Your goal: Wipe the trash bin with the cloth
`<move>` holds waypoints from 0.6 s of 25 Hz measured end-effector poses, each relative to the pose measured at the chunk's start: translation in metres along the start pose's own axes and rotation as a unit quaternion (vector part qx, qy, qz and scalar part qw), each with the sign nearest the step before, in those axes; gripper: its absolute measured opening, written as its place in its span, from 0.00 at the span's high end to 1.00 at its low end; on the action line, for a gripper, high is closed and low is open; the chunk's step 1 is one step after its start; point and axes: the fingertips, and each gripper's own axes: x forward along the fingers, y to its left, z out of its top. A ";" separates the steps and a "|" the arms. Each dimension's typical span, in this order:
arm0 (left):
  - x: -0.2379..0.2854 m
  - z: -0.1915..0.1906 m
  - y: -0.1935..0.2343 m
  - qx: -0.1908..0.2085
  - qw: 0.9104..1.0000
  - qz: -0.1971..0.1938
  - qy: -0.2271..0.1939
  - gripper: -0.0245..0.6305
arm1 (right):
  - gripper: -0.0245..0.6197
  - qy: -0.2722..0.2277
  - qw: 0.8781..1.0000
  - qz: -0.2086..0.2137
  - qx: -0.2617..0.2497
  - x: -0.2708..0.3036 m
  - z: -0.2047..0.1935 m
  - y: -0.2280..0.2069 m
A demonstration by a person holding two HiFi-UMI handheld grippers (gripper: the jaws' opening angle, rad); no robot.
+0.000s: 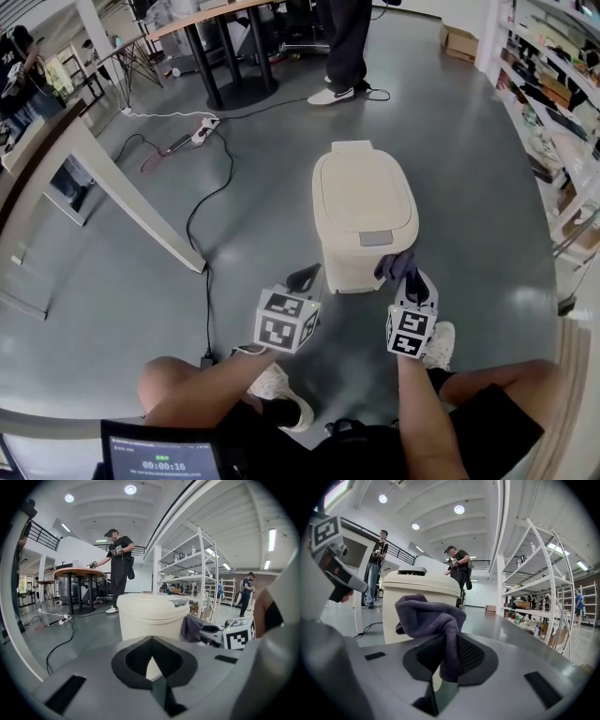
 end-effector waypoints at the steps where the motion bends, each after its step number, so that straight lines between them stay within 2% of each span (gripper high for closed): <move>1: -0.001 -0.003 0.002 0.000 1.000 0.002 0.002 0.96 | 0.85 -0.003 1.000 -0.002 0.001 0.000 -0.001 -0.004; 6: -0.005 -0.017 0.010 0.006 1.000 0.006 0.015 0.96 | 0.85 -0.026 0.999 0.020 -0.016 -0.018 -0.004 0.015; 11: -0.010 -0.029 0.017 0.010 1.000 0.007 0.028 0.96 | 0.85 -0.027 0.996 0.079 -0.043 -0.038 -0.015 0.076; 15: -0.010 -0.033 0.022 0.010 0.999 0.016 0.031 0.96 | 0.85 -0.005 0.992 0.118 -0.049 -0.034 -0.030 0.122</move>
